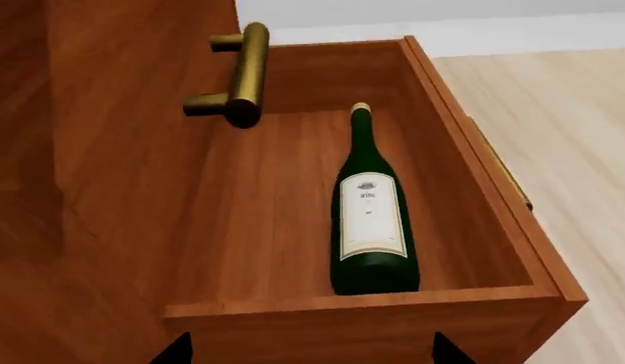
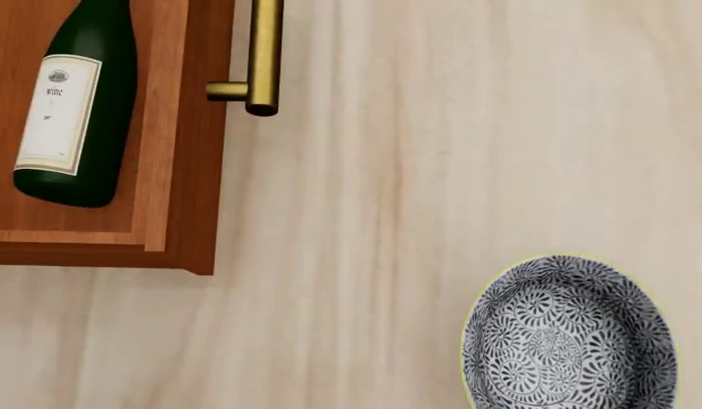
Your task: Put the wine bottle in the bottom drawer of the cabinet.
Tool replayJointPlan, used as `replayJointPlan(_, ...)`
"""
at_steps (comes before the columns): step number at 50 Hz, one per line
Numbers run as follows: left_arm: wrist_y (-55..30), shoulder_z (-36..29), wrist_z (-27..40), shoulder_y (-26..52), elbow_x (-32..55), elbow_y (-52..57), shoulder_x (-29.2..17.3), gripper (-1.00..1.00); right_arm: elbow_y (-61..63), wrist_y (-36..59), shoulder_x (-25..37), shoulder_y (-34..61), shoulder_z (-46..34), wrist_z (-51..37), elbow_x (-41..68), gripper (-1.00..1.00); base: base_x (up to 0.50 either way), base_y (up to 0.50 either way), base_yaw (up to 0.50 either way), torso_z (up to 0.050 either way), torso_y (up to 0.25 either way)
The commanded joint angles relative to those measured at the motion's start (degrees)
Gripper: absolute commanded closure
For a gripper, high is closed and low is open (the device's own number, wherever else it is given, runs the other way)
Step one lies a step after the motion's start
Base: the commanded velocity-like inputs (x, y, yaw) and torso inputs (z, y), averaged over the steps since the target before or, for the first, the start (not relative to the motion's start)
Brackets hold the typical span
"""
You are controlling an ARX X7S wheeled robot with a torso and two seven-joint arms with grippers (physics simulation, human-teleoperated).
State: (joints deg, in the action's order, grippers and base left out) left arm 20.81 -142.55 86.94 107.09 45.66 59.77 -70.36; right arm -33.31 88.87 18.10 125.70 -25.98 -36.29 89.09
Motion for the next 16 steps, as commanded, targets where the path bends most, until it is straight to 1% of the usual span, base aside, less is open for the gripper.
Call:
replayJointPlan(1, 6.17, -21.91, 3.03, 19.39, -2.05, 0.22, -1.40, -1.00, 10.59, -2.80, 7.78, -5.54, -1.74, -26.29, 31.35, -1.00, 0.00, 0.00, 0.00, 0.000, 0.000)
replayJointPlan(5, 5.92, -21.50, 3.03, 19.13, -1.85, 0.22, -1.56, -1.00, 15.29, -5.54, 9.97, -7.10, -2.59, -30.37, 37.52, -1.00, 0.00, 0.00, 0.00, 0.000, 0.000)
replayJointPlan(9, 5.26, -19.37, 3.02, 17.12, -1.71, 0.22, -1.77, -1.00, 18.94, -7.88, 11.81, -8.62, -3.18, -32.99, 41.42, -1.00, 0.00, 0.00, 0.00, 0.000, 0.000)
replayJointPlan(16, 4.99, -18.39, 3.03, 16.18, -1.65, 0.22, -1.65, -1.00, 30.52, -14.41, 17.67, -12.01, -4.73, -40.28, 50.62, -1.00, 0.00, 0.00, 0.00, 0.000, 0.000)
